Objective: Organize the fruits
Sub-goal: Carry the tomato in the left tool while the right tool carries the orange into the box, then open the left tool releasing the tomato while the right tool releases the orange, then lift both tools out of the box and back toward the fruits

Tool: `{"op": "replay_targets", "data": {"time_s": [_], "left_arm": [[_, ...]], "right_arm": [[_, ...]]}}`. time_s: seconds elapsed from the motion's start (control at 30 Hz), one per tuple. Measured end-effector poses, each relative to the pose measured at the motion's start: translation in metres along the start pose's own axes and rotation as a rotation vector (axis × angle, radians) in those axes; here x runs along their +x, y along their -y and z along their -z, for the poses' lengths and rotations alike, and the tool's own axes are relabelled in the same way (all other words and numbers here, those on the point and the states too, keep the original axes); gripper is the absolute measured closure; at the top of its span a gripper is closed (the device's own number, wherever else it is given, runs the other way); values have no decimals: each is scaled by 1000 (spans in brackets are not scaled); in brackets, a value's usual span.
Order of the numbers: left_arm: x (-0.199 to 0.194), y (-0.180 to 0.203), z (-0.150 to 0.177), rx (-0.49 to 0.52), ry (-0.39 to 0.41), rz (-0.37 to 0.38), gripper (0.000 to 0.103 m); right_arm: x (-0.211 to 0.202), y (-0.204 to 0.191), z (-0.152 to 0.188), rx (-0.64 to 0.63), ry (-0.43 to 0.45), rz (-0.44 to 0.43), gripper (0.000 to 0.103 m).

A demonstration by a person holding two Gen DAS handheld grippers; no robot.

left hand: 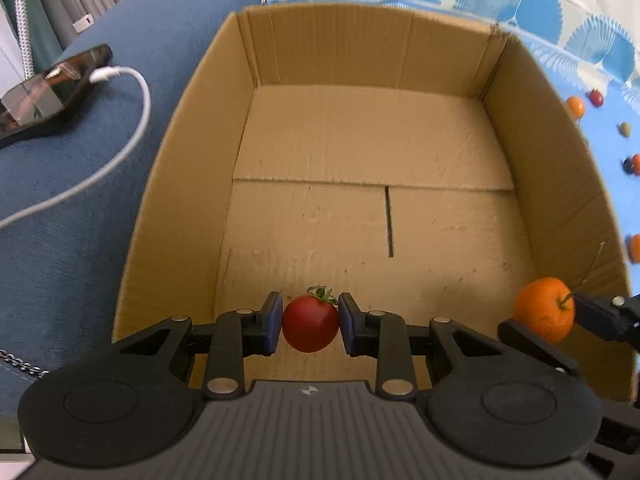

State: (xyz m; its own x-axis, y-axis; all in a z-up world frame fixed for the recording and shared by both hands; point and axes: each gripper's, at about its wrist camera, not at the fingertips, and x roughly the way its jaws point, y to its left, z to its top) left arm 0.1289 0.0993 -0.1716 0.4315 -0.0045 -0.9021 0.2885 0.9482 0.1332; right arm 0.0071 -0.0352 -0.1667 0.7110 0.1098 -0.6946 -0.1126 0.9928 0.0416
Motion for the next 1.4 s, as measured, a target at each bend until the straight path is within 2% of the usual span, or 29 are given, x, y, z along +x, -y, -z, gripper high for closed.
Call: {"op": "replay_targets", "data": {"time_s": [0.43,0.5,0.53,0.57,0.63,0.67,0.73,0.87,0.97,1.23,1.4], "left_arm": [[18,1,4,14,-20,-27,69],[16,1,4,16,-11,-22,65],[14,1,4,21,-6,-21,50],[10,1,4,25,7,-23,26],[-2,2,4,28,57,-36,0],[-9,3,5,31,89,-42,0],[-19,5,5,52,111,-49,0],[-37,2,17,40,103,-45,0],[-62,-1,36,7,118,-30,0],[-121,1,93,-35,147,-47,0],[-149,6,117,-32,190,-59,0]], "right_arm": [[5,-3,2,-59,8,35,63],[6,-2,1,-66,5,31,62],[5,-3,1,-66,6,26,62],[3,-2,0,-67,6,20,61],[-3,-3,-3,-77,21,28,39],[-8,-3,-4,-85,37,34,28],[-22,-4,-7,-112,68,54,18],[-53,-5,-7,-124,91,62,8],[-79,-6,-1,-85,92,40,5],[-139,-24,25,-4,129,0,3],[-173,-29,35,16,206,14,1]]}}
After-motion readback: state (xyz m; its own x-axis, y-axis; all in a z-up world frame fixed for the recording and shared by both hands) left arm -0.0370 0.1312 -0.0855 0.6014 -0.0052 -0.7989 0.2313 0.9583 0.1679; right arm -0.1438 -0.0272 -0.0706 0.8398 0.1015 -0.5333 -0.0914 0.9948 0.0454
